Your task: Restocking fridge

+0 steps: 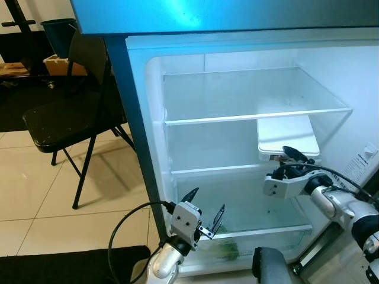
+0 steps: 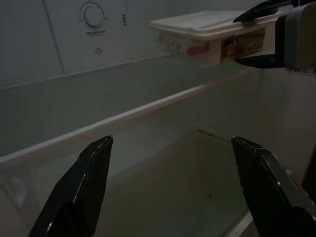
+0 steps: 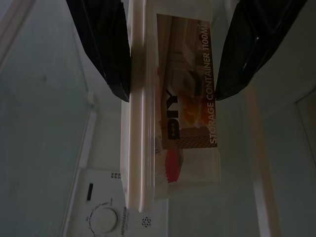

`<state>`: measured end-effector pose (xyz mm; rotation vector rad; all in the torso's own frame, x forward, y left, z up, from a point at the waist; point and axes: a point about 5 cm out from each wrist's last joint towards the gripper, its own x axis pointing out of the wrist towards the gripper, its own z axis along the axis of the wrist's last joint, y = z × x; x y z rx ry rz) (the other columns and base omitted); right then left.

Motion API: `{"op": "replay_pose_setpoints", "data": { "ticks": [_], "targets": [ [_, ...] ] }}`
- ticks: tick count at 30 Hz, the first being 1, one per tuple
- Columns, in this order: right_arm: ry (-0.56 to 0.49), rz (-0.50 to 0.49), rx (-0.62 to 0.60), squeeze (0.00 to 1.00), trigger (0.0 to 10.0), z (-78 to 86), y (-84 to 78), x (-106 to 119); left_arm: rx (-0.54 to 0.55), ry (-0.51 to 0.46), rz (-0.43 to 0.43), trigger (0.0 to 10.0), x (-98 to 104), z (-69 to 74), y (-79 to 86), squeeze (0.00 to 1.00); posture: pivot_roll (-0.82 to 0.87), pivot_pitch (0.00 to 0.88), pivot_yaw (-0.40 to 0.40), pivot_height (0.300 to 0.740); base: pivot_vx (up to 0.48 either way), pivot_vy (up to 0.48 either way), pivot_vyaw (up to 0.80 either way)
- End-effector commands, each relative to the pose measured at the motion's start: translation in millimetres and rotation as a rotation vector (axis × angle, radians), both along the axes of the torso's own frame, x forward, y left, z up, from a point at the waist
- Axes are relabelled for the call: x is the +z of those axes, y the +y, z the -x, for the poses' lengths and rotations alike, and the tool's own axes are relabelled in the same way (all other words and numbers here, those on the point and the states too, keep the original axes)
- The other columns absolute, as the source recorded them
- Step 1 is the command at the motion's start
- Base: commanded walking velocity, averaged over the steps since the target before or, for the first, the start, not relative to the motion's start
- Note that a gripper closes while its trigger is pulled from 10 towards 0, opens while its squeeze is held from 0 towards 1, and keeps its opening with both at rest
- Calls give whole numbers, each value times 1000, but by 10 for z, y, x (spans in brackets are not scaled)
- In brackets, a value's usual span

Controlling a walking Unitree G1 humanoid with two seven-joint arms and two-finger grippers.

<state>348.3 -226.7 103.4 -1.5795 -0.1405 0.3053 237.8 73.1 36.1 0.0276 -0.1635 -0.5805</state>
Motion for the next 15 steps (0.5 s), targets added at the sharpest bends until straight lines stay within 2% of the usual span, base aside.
{"op": "replay_pose_setpoints", "data": {
  "ticks": [1,11,13,15],
  "targets": [
    [-39,0,5,0,10000,-52,-28,119,-17,12,44,10000,19,62,-122,0,20,3,-35,430,0,0,0],
    [-50,-9,23,0,10000,-95,-40,216,-1,-54,69,10000,205,96,-14,0,53,60,-29,430,0,0,0],
    [-42,-6,29,0,10000,-105,-39,231,4,-79,88,10000,307,95,-4,0,60,78,-23,430,0,0,0],
    [-42,-6,29,0,10000,-105,-39,231,4,-79,88,10000,307,95,-4,0,60,78,-23,430,0,0,0]
  ]
}}
